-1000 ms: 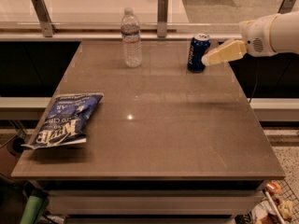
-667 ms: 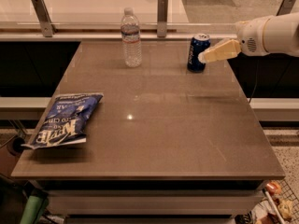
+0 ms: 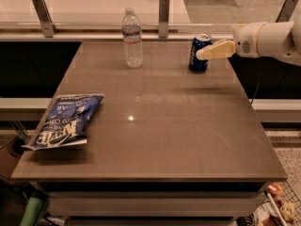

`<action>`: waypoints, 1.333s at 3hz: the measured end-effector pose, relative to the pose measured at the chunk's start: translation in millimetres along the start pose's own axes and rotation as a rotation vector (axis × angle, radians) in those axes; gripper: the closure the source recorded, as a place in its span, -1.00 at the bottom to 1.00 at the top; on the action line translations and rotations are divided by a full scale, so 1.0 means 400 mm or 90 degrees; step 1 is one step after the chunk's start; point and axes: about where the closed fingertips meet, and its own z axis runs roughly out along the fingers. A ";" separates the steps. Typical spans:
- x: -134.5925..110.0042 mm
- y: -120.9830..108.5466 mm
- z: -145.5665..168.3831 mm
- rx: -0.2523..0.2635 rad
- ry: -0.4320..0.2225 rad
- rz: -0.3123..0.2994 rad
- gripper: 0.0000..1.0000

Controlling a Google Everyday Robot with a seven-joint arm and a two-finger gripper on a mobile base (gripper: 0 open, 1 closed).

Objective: Move pepsi can near blue chip bag

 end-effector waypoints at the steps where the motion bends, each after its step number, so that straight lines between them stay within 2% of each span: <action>1: 0.017 -0.023 0.040 -0.015 -0.031 0.019 -1.00; 3: 0.047 -0.025 0.099 -0.050 -0.071 0.042 -1.00; 4: 0.047 -0.005 0.131 -0.075 -0.089 0.046 -0.66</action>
Offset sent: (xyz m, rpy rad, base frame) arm 0.0358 -0.0047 -0.0285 0.1498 -0.0317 0.0415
